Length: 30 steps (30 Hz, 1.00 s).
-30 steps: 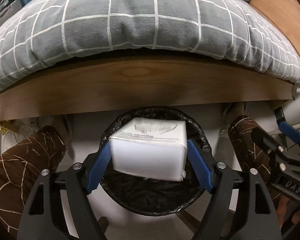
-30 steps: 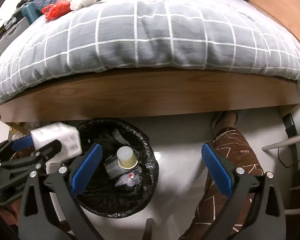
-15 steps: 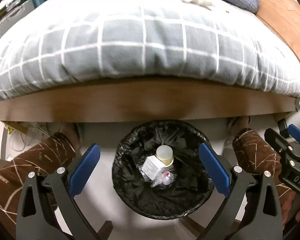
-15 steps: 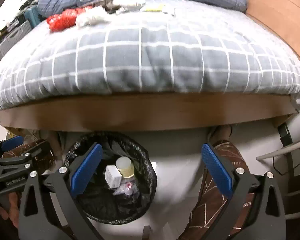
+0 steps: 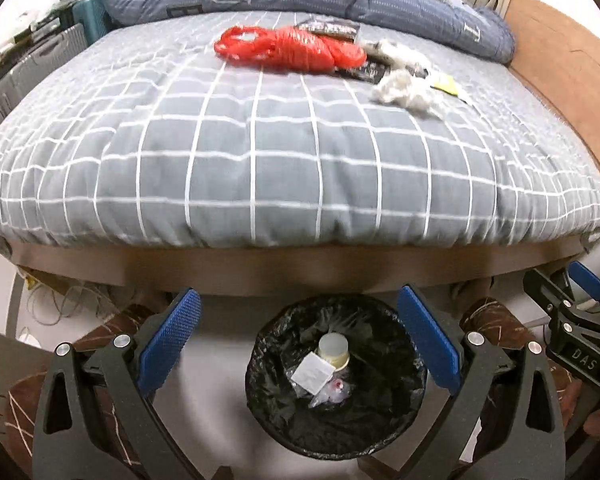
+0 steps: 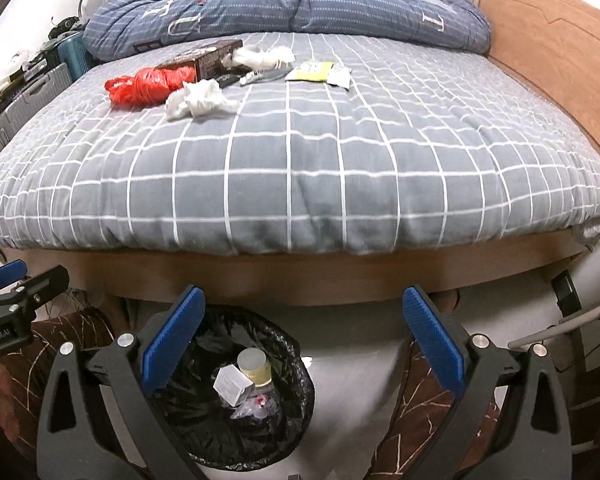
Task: Collect trash
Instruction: 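Raise both empty tools back over the bed toward the trash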
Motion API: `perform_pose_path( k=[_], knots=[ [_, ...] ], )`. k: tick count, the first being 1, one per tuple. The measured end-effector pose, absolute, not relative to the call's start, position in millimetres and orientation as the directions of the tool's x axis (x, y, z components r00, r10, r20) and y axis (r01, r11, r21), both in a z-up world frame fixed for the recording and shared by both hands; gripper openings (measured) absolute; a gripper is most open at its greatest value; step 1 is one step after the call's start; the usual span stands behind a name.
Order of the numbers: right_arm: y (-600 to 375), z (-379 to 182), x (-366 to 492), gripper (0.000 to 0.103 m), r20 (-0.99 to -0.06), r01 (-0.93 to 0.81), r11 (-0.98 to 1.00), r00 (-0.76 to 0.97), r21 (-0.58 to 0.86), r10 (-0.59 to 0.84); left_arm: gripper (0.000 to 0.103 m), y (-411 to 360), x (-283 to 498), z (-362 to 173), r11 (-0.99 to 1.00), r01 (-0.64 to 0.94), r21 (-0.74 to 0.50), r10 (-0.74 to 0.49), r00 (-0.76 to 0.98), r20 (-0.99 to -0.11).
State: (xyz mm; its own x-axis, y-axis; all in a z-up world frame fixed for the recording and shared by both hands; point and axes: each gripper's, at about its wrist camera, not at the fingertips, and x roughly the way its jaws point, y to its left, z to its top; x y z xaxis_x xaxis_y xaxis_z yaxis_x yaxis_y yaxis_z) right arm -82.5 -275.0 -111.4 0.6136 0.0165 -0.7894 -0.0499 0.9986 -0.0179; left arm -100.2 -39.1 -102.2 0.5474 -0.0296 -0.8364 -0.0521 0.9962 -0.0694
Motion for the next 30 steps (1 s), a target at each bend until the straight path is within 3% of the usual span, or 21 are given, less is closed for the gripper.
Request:
perform_pose_path(
  k=[16, 30],
  knots=[
    [-261, -77, -40, 0.095, -0.739, -0.091, 0.996, 0.672, -0.023, 0.045, 0.097, -13, -54, -68, 0.996, -0.087, -0.015, 0.042, 0.609, -0.792],
    [-232, -62, 39, 0.095, -0.712, -0.157, 0.988, 0.694, -0.003, 0.108, 0.097, -2, 56, -59, 0.996, -0.078, -0.036, 0.021, 0.635, -0.772]
  ],
)
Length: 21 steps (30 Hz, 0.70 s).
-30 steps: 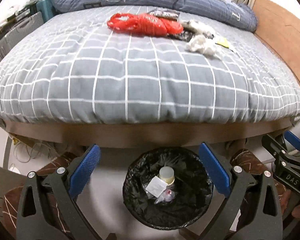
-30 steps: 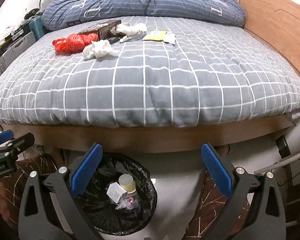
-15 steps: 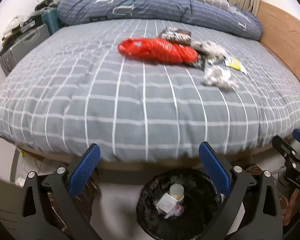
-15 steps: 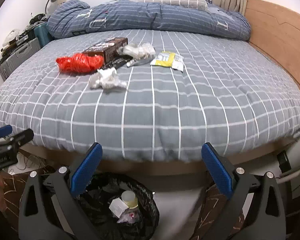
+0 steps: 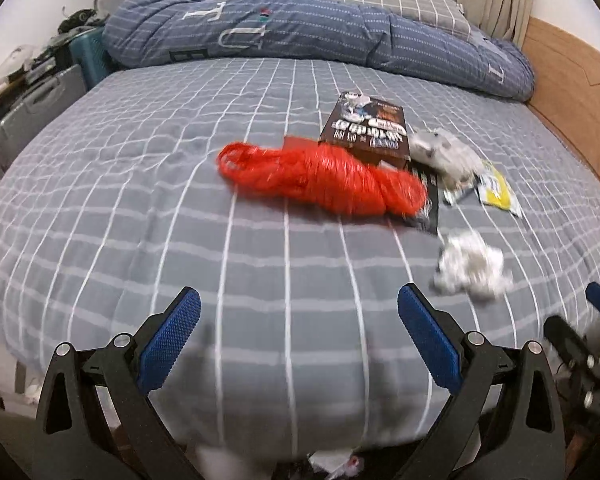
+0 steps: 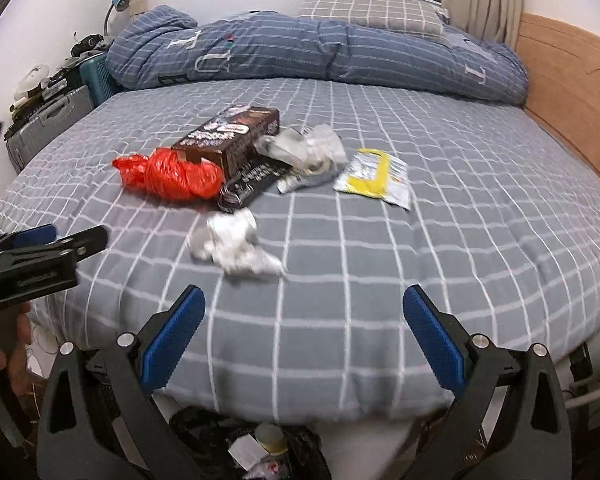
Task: Collect trash
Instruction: 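Raise both empty tools back over the bed toward the trash, then grasp the red plastic bag bundle with the left tool while the right tool grasps the white tissue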
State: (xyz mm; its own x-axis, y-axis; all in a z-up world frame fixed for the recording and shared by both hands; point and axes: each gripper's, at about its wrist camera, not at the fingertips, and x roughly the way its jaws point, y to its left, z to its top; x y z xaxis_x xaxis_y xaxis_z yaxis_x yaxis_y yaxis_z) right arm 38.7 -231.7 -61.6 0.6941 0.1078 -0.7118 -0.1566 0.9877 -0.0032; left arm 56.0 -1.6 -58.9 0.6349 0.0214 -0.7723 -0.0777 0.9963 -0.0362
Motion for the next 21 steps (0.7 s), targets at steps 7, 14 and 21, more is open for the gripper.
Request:
perform_pose_path(
  k=[7, 14, 21],
  knots=[
    [-204, -73, 75, 0.092, -0.717, -0.211, 0.977, 0.678, 0.019, 0.16, 0.097, -1, 122, -65, 0.996, -0.059, -0.061, -0.01, 0.633, -0.774],
    [-186, -87, 92, 0.079, -0.731, -0.255, 0.964, 0.645, 0.07, 0.223, 0.097, -7, 155, -73, 0.997, -0.008, -0.079, -0.056, 0.632, -0.773],
    [-183, -103, 100, 0.064, -0.757, -0.262, 0.961, 0.608, 0.094, 0.239, 0.095, -17, 167, -85, 1.0, 0.003, -0.028, -0.024, 0.626, -0.779]
  ],
)
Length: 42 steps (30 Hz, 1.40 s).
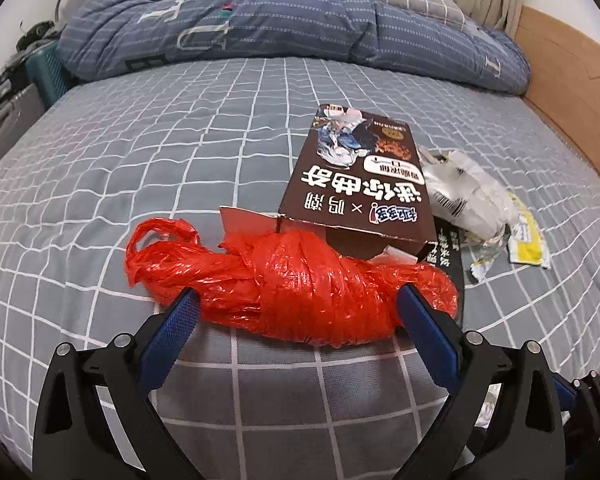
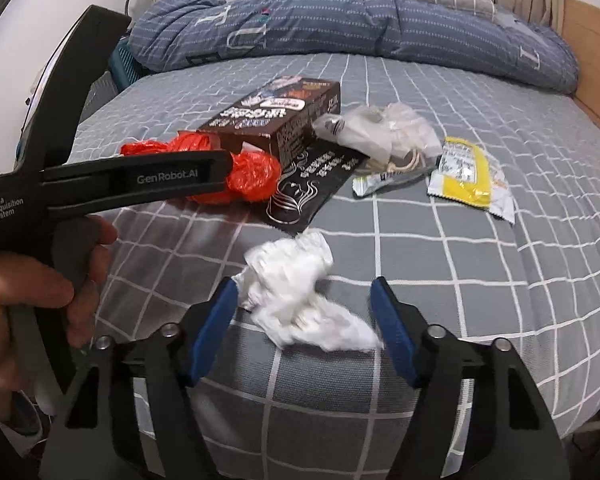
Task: Collect trash
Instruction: 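Grasp the red plastic bag bundle with the left tool while the right tool grasps the white tissue, then lift the red bag and tissue and carry them over the trash bin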
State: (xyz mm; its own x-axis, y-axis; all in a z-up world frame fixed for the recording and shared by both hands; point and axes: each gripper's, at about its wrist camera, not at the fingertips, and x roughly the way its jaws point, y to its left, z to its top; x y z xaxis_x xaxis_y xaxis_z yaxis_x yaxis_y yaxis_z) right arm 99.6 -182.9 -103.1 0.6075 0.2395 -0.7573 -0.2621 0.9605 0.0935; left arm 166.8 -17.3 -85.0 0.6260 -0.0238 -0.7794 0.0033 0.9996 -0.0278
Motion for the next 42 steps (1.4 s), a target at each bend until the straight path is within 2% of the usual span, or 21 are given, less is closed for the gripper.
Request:
perform_pose_path(
  k=[4, 6, 11, 13, 16, 42],
  knots=[
    [-183, -107, 100, 0.052, -0.765, -0.266, 0.959, 0.597, 0.096, 0.242, 0.081, -20, 170, -91, 1.0, 0.011, -0.023, -0.025, 0.611, -0.791],
    [-184, -108, 100, 0.048, -0.769, -0.266, 0.959, 0.59, 0.1, 0.244, 0.071, -20, 172, -94, 0.999, 0.013, -0.037, -0.037, 0.6, -0.799],
    [-182, -107, 100, 0.028, -0.778, -0.269, 0.958, 0.579, 0.102, 0.245, 0.051, -25, 170, -95, 0.998, 0.027, -0.049, -0.056, 0.59, -0.806],
    [-180, -109, 101, 0.018, -0.785, -0.268, 0.959, 0.573, 0.093, 0.236, 0.05, -26, 169, -95, 0.999, 0.025, -0.045, -0.051, 0.59, -0.806],
    [-180, -109, 100, 0.012, -0.786, -0.267, 0.959, 0.571, 0.097, 0.238, 0.048, -27, 164, -93, 0.999, 0.023, -0.036, -0.043, 0.593, -0.804],
    [-193, -63, 66, 0.011, -0.743, -0.241, 0.967, 0.633, 0.08, 0.219, 0.048, -18, 82, -49, 0.999, -0.004, -0.048, -0.034, 0.638, -0.769]
  ],
)
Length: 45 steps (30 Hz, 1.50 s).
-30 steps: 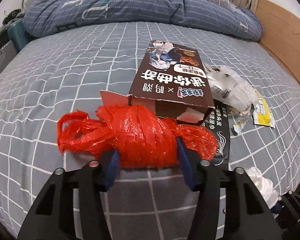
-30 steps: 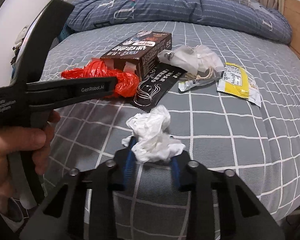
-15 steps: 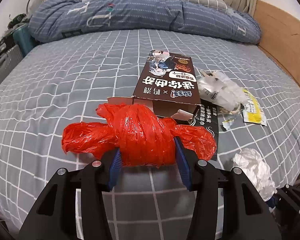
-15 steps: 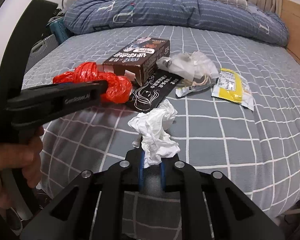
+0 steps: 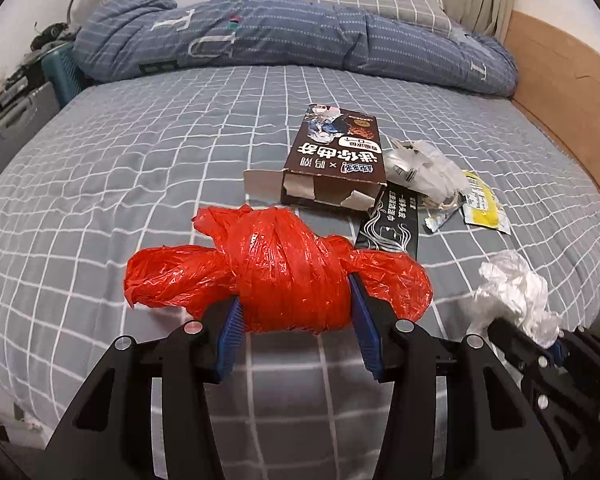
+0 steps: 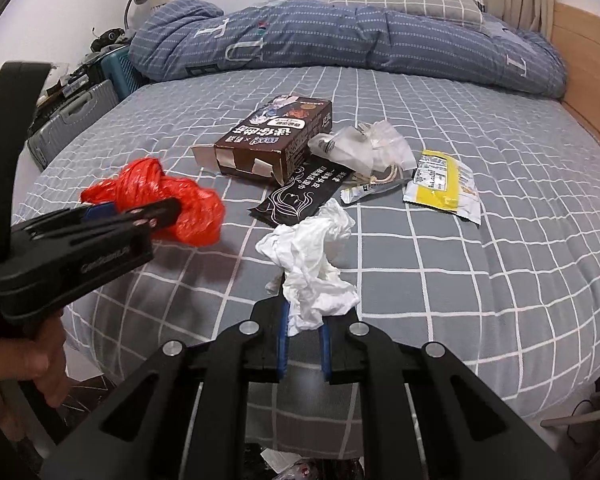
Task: Collect trash
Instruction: 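Lift the red bag and tissue and carry them over the trash bin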
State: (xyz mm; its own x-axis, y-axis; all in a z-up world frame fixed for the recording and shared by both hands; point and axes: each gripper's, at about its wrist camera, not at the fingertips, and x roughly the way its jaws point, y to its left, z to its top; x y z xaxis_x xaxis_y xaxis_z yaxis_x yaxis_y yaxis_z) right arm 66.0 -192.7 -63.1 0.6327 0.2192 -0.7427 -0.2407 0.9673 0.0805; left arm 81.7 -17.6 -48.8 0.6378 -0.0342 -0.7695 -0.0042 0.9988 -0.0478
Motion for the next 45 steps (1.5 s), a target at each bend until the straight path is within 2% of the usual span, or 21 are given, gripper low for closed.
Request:
perform_pose_path(
  k=[34, 45],
  knots=[
    [-207, -30, -11, 0.011, -0.723, -0.216, 0.972, 0.655, 0.097, 0.218, 0.048, -27, -30, -14, 0.996, -0.011, -0.086, -0.06, 0.633, -0.772],
    [-202, -28, -51, 0.011, -0.724, -0.231, 0.968, 0.652, 0.094, 0.225, 0.048, -28, -68, -10, 0.998, -0.011, -0.064, -0.043, 0.632, -0.773]
  ],
)
